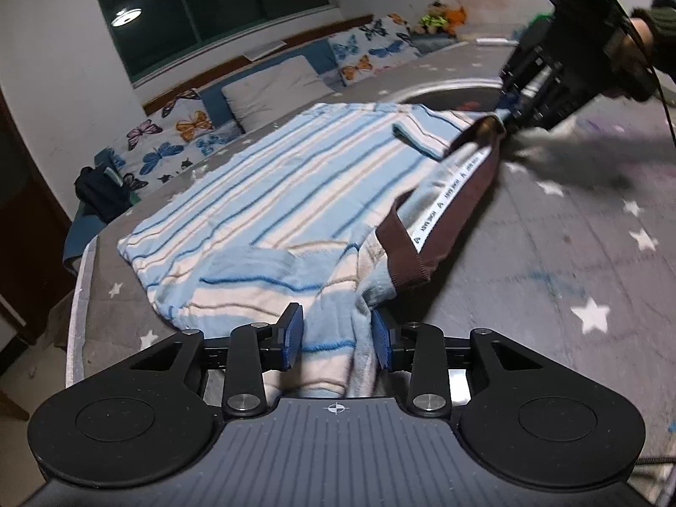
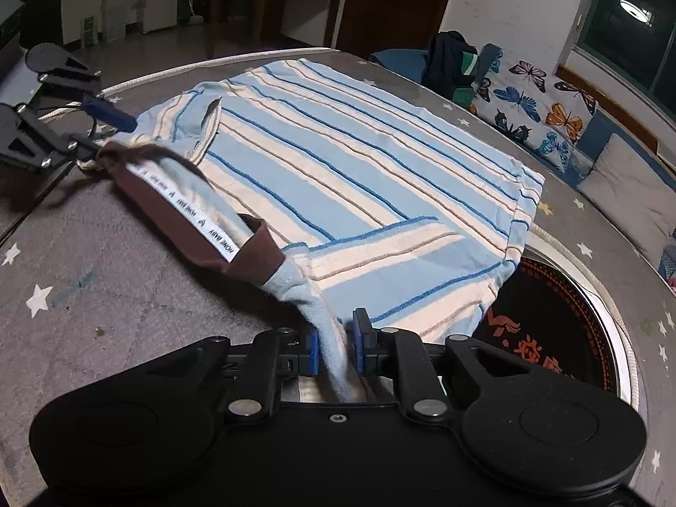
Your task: Fold clothes
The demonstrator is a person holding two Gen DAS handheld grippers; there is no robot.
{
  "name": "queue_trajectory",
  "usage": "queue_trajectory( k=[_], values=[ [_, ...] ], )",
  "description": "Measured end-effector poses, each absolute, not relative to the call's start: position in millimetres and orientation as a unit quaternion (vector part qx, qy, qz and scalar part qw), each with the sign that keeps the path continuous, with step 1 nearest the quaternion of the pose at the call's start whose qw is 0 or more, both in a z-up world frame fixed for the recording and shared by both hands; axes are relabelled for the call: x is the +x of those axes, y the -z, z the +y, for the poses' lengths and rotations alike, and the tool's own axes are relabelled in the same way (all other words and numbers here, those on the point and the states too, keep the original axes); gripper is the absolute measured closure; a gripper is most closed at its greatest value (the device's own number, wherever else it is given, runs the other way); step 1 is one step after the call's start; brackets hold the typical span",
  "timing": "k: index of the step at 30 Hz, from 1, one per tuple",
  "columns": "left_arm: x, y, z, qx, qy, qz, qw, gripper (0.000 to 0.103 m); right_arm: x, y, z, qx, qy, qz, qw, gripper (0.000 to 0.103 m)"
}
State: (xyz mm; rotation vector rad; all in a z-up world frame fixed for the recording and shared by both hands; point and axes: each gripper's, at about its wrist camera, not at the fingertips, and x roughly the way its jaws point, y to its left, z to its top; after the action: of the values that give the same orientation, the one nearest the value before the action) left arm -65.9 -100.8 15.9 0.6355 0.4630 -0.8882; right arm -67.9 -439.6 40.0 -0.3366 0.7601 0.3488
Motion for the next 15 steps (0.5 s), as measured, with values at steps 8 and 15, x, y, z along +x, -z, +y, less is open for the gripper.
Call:
queue_trajectory(
  k=[8, 15],
  values=[
    [-71.0, -11.6, -93.2, 0.312, 0.423, 0.212, 0.824, 0.062, -68.7, -39.0, -438.9, -0.166, -0.163, 0.365, 0.901, 0.086],
    [-69.1, -21.3, -91.6, 0.274, 0.424, 0.227, 0.832, 0.097, -69.6, -36.7, -437.4, -0.154, -0.156, 0.367, 0.904, 0.095]
  ],
)
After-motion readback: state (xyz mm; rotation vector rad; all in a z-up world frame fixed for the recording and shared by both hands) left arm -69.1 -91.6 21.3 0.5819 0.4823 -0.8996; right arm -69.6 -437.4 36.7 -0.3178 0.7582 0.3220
